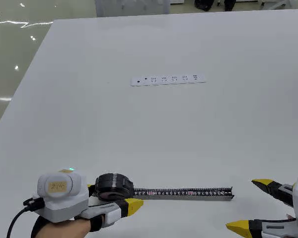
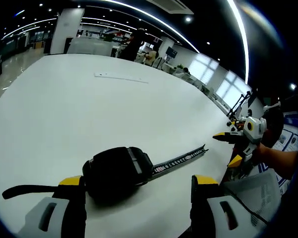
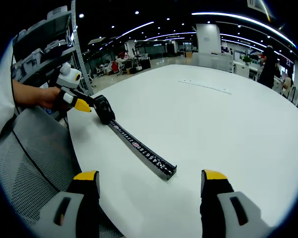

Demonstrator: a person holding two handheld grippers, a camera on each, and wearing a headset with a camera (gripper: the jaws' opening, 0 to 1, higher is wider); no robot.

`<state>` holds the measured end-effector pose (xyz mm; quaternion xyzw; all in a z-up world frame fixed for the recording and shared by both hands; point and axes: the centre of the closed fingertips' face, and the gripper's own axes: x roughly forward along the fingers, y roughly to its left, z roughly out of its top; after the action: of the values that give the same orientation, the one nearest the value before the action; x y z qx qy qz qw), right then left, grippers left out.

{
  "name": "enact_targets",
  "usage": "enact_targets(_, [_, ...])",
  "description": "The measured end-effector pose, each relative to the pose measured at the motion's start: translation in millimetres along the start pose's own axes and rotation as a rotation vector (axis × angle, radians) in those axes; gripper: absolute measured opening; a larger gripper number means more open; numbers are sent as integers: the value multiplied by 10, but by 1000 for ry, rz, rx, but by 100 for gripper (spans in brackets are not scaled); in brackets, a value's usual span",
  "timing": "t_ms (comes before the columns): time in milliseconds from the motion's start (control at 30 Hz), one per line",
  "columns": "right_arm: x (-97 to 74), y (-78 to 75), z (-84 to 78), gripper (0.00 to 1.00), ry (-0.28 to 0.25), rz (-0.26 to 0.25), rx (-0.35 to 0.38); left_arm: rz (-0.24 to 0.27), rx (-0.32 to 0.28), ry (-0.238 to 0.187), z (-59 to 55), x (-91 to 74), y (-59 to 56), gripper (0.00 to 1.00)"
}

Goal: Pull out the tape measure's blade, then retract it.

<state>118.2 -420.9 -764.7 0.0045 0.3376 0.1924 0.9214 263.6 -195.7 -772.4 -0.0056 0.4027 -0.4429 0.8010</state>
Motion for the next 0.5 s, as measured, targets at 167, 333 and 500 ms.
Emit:
enact_targets(167, [6,-6,37,82,-14,2,-2,36,-23,-25,15,12,16,83])
enact_targets(333, [19,-8,52,81,-18,5,-8,68,-38,-43,22,32,36,81])
enact_targets(500, [37,-5,50,79,-18,9,-12,105,-69,-67,45,33,77,78])
